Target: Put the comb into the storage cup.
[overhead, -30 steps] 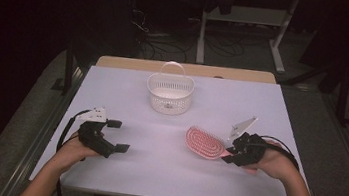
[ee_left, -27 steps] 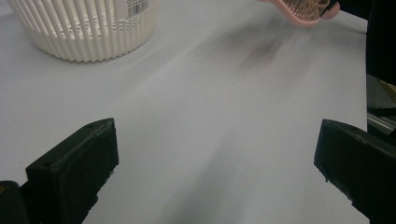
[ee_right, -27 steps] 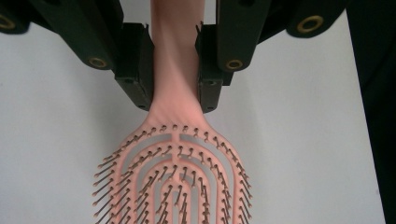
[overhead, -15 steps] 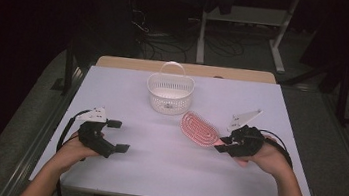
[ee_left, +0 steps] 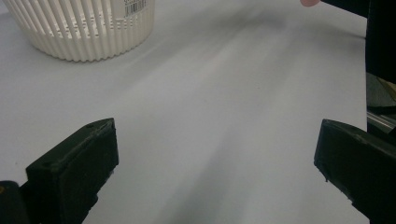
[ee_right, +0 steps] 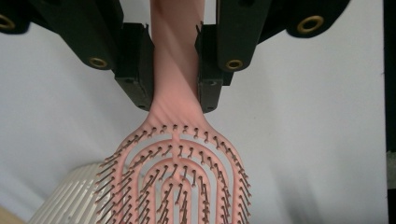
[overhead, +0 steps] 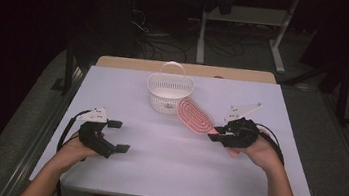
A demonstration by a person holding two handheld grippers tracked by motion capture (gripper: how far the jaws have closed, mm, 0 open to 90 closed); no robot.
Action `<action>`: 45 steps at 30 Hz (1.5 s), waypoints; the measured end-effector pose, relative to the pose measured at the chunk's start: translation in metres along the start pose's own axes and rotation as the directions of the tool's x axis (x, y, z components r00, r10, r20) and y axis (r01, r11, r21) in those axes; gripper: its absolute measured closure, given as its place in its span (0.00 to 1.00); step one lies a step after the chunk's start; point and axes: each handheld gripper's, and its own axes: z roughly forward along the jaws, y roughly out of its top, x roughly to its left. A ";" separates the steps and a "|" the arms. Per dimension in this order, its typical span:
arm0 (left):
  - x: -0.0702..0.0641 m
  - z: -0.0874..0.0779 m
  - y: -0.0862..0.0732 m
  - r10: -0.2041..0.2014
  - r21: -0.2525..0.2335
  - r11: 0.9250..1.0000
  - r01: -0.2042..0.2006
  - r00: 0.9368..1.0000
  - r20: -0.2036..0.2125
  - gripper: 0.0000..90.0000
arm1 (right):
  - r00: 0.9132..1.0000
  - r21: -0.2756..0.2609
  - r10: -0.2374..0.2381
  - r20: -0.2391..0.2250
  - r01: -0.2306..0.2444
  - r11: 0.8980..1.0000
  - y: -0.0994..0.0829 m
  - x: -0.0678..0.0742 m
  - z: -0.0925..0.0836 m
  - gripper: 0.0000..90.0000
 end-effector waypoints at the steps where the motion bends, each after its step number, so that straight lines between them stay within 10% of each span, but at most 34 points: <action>1: 0.000 0.000 0.000 0.000 0.000 1.000 0.000 1.000 0.000 0.00 | 1.000 -0.003 0.000 0.002 0.000 1.000 0.002 -0.001 0.001 0.76; 19: 0.001 0.003 -0.001 -0.005 0.002 1.000 0.005 1.000 0.002 0.00 | 1.000 -0.153 0.021 0.019 -0.018 0.988 0.024 0.000 0.010 0.76; 45: 0.002 0.000 0.002 -0.041 -0.029 0.999 0.041 0.999 -0.017 0.00 | 0.997 -0.206 0.066 0.042 -0.056 0.977 0.023 0.002 0.021 0.76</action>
